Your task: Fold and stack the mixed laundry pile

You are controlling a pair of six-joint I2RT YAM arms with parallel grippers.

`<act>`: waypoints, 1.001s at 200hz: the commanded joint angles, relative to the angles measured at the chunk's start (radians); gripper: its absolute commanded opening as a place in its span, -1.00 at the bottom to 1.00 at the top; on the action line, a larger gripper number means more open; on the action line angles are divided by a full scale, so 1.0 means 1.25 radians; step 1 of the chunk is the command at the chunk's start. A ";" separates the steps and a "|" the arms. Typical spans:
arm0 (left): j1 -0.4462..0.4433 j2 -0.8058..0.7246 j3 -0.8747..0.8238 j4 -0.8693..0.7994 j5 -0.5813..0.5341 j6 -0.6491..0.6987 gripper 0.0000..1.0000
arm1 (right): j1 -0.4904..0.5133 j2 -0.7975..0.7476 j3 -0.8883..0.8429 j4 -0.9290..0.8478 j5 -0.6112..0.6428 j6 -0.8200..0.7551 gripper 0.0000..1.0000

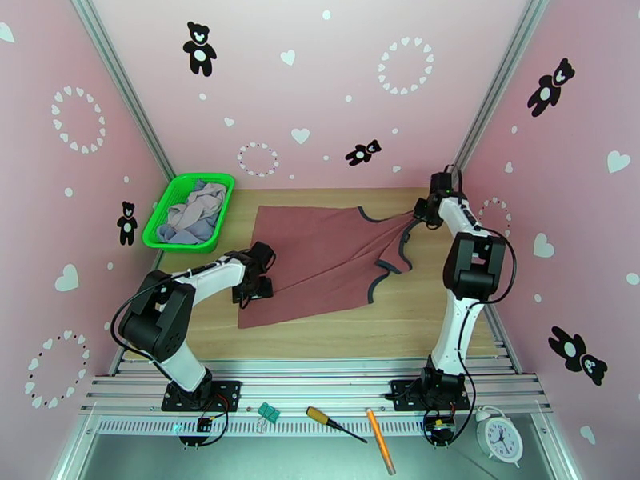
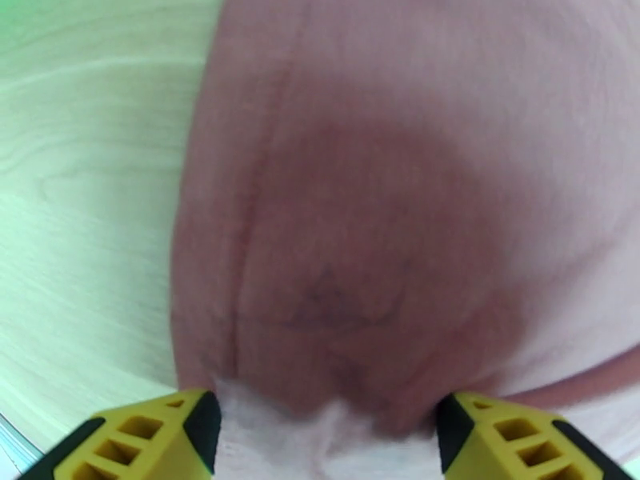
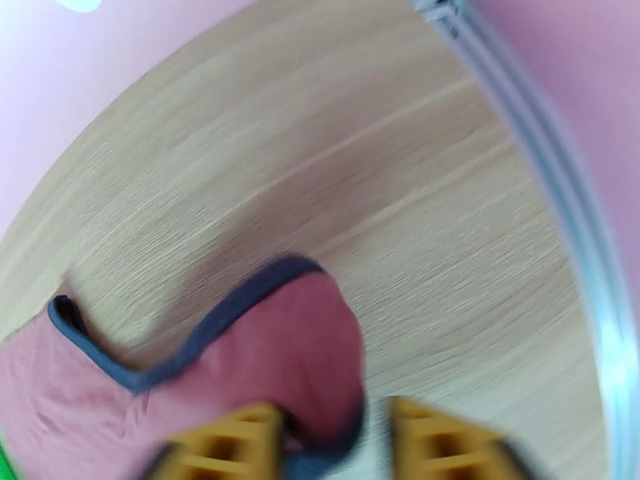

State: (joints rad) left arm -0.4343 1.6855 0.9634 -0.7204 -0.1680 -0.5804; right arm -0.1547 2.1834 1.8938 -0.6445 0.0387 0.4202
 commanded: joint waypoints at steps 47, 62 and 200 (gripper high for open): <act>0.005 0.015 0.003 0.007 -0.049 0.000 0.53 | 0.022 -0.378 -0.429 -0.047 -0.028 0.009 0.59; 0.005 0.013 0.006 0.003 -0.052 0.005 0.52 | 0.026 -0.507 -0.586 -0.026 -0.045 0.066 0.59; 0.005 -0.032 -0.057 0.012 -0.064 0.014 0.52 | 0.020 -0.611 -0.864 0.212 -0.082 0.269 0.40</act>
State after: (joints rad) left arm -0.4343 1.6634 0.9295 -0.6876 -0.2001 -0.5652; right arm -0.1257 1.3621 0.7586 -0.4442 -0.0689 0.7353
